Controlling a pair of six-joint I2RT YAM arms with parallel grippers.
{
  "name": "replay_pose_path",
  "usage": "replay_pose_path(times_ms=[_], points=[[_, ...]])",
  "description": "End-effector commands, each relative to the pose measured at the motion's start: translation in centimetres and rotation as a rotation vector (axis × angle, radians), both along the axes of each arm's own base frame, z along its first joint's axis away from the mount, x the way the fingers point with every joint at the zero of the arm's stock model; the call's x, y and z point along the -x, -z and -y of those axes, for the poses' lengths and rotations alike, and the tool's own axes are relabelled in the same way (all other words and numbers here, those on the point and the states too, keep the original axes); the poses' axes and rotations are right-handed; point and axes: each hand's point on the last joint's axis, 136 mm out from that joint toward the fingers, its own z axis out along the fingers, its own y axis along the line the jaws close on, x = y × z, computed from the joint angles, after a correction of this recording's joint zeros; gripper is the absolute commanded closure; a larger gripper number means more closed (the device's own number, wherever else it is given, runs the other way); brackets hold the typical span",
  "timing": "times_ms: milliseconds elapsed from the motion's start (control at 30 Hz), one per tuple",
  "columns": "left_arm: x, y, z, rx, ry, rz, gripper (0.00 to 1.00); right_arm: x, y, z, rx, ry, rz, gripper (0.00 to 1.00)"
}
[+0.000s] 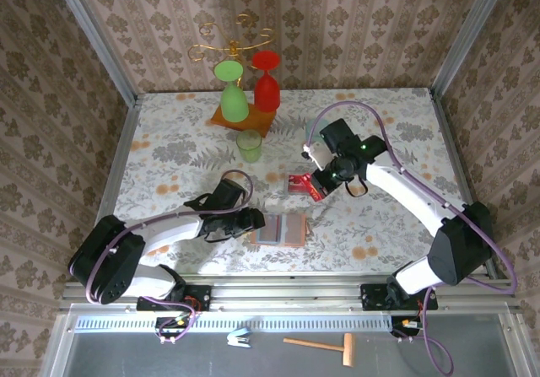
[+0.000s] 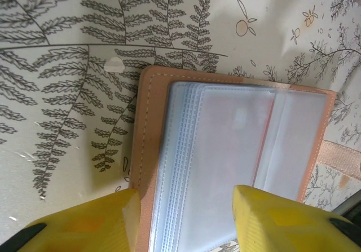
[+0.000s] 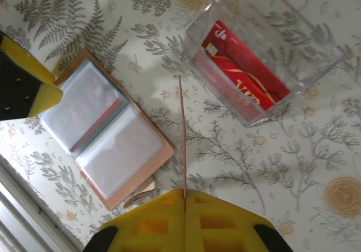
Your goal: Take the credit cards out of the card holder
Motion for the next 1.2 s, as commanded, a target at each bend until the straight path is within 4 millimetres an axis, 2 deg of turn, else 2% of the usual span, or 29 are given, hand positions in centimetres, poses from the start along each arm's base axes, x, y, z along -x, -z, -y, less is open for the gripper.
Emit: replay_pose_path(times_ms=[0,333,600,900,1167], points=[[0.6,0.6,0.4,0.028,0.008,-0.03,0.53,0.0,0.1,0.4,0.038,-0.072,-0.014,1.0],[0.8,0.9,0.5,0.049,-0.005,-0.04,0.54,-0.4,1.1,0.1,0.103,-0.312,-0.001,1.0],[0.1,-0.7,0.5,0.056,-0.013,0.004,0.53,-2.1,1.5,-0.2,0.185,-0.47,-0.023,1.0],[-0.3,-2.1,-2.0,0.015,-0.059,0.06,0.52,-4.5,1.8,-1.0,0.24,-0.617,-0.035,1.0],[-0.6,-2.4,-3.9,0.034,-0.134,0.075,0.52,-6.4,3.1,-1.3,0.287,-0.681,-0.071,1.0]])
